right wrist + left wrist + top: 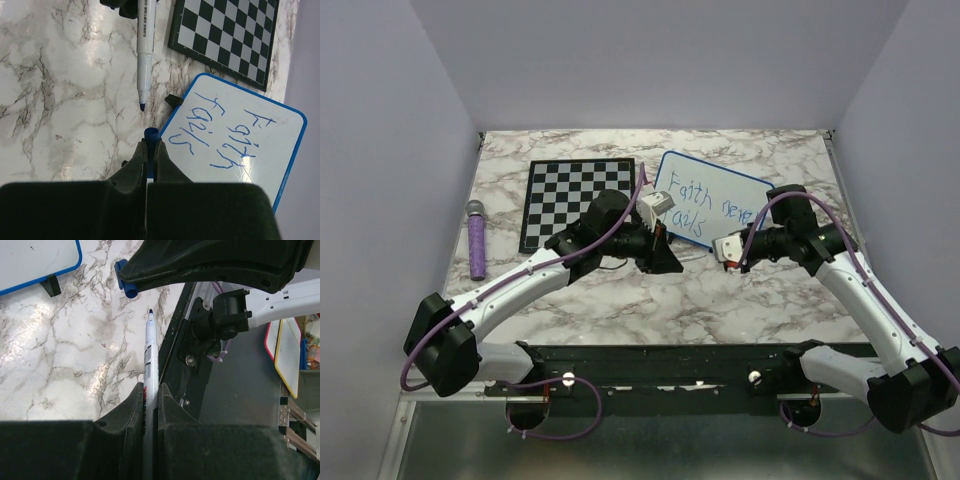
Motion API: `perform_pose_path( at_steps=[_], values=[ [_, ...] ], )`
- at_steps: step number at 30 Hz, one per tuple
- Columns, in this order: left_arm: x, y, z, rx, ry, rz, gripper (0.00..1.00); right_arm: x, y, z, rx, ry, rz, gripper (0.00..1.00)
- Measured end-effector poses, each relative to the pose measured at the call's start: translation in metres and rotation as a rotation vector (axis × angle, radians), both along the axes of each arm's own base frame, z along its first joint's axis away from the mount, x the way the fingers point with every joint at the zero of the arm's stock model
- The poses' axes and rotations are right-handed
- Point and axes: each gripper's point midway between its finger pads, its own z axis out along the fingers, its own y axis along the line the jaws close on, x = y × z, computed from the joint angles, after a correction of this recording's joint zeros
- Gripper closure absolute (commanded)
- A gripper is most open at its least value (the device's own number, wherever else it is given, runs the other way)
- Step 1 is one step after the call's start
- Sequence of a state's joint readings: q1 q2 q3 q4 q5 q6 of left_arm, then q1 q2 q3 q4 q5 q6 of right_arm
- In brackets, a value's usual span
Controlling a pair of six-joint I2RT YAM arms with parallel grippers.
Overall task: Write a sentence on the whiteboard
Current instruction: Close the whiteboard marker at the center of the board.
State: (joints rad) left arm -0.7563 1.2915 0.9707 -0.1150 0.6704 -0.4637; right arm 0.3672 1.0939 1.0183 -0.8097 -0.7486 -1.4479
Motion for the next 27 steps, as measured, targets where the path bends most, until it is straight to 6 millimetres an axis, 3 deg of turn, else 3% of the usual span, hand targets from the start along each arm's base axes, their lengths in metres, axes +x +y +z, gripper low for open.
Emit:
perform_pose_path(
  at_steps=[27],
  values=[
    [0.008,-0.006,-0.010,0.027,0.016,0.017,1.00,-0.009,0.011,0.000,0.004,0.018,0.033,0.99]
  ],
)
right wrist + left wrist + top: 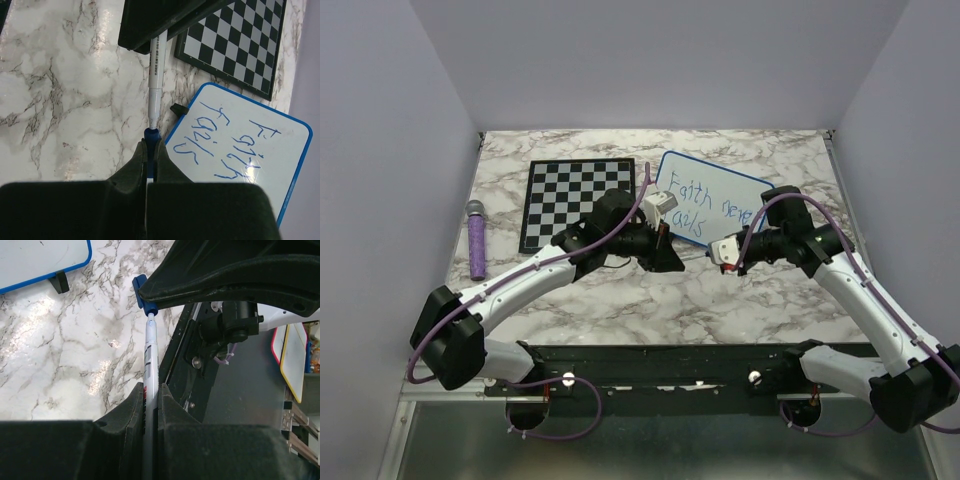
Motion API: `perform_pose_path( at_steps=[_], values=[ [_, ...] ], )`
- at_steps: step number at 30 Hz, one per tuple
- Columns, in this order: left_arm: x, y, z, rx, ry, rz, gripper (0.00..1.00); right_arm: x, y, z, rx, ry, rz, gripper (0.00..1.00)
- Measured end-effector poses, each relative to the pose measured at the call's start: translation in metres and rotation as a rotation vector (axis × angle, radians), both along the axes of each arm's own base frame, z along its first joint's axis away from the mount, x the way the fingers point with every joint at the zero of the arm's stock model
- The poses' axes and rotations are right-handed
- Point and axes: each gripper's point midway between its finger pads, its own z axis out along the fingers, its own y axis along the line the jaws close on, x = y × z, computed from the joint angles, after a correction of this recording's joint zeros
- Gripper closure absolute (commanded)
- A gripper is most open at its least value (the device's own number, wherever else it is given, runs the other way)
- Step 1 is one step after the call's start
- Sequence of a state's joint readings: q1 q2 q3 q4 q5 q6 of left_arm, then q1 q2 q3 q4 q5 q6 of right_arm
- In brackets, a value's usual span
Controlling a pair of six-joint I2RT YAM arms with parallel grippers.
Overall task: Write a sentence on the whiteboard
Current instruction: Close the whiteboard marker at the center of the board.
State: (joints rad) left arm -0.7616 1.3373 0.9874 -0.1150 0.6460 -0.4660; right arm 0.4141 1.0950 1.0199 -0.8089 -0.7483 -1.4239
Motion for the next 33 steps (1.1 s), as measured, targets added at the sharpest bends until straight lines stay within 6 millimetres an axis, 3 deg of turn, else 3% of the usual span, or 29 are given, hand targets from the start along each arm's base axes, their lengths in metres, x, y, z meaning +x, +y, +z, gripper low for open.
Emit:
perform_pose_path(
  at_steps=[14,27,33],
  values=[
    [0.005,-0.001,-0.004,0.026,0.009,0.022,1.00,0.000,0.004,-0.003,-0.013,0.010,-0.010,0.99],
    [0.012,-0.020,-0.015,0.160,-0.021,0.035,1.00,0.002,0.010,-0.012,-0.055,0.067,-0.081,0.99],
    [0.020,-0.032,-0.030,0.248,-0.036,0.011,1.00,0.010,0.000,-0.028,-0.118,0.114,-0.180,0.99]
  ],
)
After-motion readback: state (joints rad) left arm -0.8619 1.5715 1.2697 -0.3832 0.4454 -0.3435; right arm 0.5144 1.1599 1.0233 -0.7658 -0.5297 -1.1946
